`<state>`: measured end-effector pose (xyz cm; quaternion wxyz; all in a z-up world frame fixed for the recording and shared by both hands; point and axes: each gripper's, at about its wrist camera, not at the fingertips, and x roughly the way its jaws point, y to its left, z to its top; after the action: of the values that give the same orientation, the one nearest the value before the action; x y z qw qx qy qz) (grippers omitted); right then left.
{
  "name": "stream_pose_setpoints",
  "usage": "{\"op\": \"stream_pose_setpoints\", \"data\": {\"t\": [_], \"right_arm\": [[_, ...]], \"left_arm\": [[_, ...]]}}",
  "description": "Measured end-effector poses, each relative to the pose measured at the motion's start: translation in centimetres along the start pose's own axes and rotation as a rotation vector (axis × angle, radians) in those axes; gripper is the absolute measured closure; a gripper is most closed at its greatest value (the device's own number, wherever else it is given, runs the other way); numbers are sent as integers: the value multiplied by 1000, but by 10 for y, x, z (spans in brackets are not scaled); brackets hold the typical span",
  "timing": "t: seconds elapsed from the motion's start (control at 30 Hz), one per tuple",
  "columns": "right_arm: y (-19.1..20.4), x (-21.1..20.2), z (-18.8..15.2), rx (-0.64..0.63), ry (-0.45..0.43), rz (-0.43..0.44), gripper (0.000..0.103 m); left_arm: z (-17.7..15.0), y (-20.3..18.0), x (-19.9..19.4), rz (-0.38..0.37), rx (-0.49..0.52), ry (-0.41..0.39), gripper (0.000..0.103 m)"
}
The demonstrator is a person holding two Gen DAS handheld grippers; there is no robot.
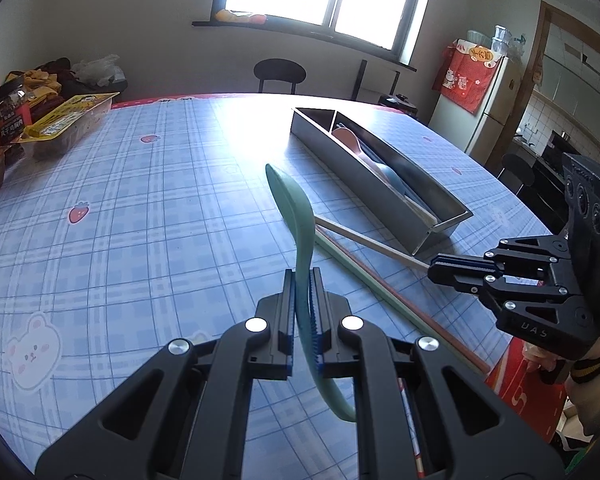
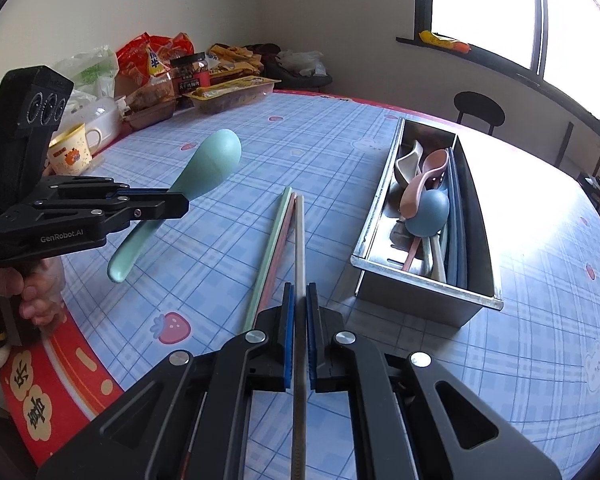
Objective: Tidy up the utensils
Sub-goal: 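Lift the green spoon with the left tool while the right tool holds the beige chopstick, then carry the green spoon and beige chopstick into the steel tray with both tools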
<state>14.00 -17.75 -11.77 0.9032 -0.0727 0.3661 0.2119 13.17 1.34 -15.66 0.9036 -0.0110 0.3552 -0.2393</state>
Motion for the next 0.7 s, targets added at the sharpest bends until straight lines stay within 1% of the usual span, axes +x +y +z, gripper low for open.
{"op": "stream_pose_setpoints", "data": {"t": [0.3, 0.37, 0.43, 0.6, 0.7], "right_arm": [[-16, -27, -2, 71, -141, 59, 97], [-20, -31, -2, 91, -159, 78, 97], [-25, -33, -1, 116, -167, 89, 97], [-45, -42, 17, 194, -217, 125, 97], [-59, -43, 37, 217, -246, 108, 97]], "left_arm": [[0, 5, -7, 23, -19, -31, 92], [-1, 5, -10, 35, -22, -43, 92], [-1, 7, -10, 19, -47, -42, 92], [-1, 16, -8, -5, -116, -16, 92], [7, 17, -13, -14, -131, -26, 92]]}}
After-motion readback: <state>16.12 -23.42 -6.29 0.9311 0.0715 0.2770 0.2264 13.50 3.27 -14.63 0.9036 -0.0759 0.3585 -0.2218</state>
